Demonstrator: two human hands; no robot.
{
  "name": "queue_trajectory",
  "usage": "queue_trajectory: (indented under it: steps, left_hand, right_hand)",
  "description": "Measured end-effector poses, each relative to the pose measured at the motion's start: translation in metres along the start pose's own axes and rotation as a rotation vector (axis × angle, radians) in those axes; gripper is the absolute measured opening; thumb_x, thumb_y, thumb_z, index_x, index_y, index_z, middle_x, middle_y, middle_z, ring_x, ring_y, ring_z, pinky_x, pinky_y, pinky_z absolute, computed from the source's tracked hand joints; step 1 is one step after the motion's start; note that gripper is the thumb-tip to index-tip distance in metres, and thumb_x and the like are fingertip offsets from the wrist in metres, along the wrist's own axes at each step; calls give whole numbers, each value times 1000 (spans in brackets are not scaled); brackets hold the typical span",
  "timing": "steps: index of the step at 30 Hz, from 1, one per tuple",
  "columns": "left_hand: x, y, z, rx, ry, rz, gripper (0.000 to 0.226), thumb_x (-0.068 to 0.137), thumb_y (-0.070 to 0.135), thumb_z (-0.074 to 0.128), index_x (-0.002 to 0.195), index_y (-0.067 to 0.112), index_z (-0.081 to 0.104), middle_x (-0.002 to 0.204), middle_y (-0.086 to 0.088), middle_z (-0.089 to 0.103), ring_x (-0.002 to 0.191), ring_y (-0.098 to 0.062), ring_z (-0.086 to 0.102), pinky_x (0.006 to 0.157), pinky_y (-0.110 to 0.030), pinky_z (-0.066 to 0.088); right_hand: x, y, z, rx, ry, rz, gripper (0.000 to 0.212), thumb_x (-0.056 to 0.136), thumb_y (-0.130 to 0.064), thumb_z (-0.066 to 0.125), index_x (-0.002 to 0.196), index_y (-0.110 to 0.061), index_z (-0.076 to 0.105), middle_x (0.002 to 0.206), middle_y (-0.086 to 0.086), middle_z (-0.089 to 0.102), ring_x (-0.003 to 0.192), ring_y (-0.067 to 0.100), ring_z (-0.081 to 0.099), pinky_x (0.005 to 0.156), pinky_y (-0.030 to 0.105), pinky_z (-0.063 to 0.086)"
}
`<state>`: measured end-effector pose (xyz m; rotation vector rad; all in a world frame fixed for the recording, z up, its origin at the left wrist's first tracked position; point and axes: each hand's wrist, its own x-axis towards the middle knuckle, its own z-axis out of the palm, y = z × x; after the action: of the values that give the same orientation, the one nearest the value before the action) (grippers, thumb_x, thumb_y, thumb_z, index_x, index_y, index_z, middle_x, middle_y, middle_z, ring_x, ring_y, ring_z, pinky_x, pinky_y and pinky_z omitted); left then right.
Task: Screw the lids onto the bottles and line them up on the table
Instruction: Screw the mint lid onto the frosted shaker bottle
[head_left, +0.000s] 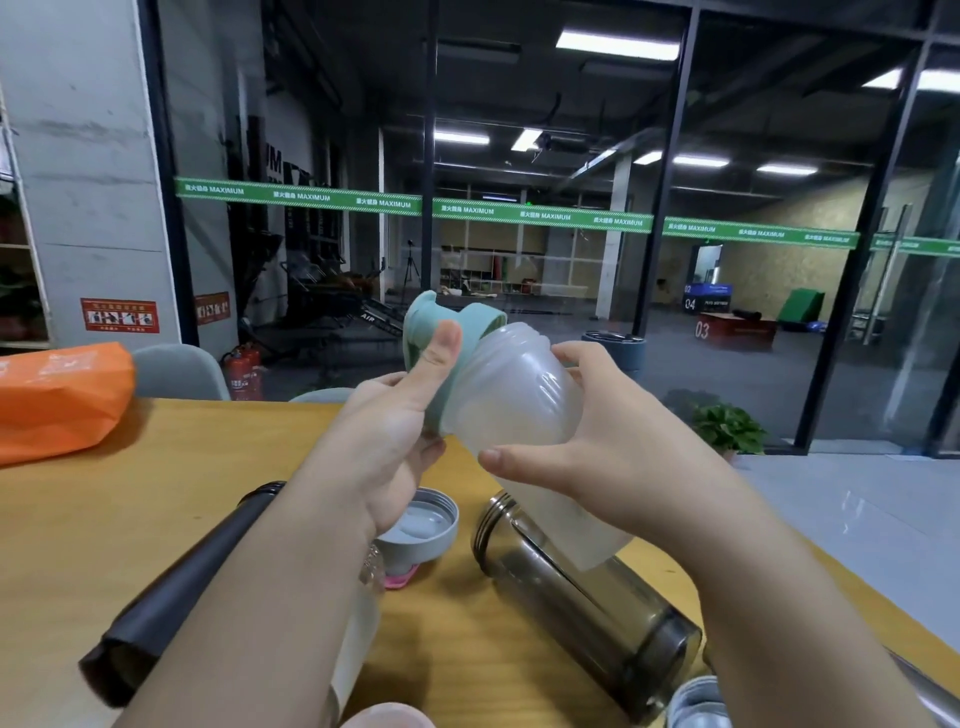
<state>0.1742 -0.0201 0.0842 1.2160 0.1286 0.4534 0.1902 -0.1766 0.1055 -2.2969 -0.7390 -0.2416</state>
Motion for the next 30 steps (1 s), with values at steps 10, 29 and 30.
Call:
queue_trajectory:
  steps: [10,29,30]
  left_hand:
    - [0,-5,2,43,-51,-60,81,55,56,82,119,12,60,106,-12,72,83,-21,68,77,-36,52]
    - [4,-7,-13,76,-178,2,82,53,46,85,125,29,49,105,1,70,84,-15,67,86,-34,51]
    - [5,-7,-14,72,-199,2,78,55,43,81,125,29,49,105,1,70,84,-15,68,86,-35,51]
  right_hand:
    - [-1,-6,4,-60,-10,-25,76,65,-56,75,123,-33,31,85,-25,43,81,4,53,71,29,51]
    - [-1,-6,7,-369,-30,-129,79,68,-50,72,129,-44,22,107,-22,43,99,13,51,72,31,44]
    - [0,-5,6,-358,-34,-131,78,68,-51,72,128,-44,23,105,-23,41,96,12,51,73,30,45]
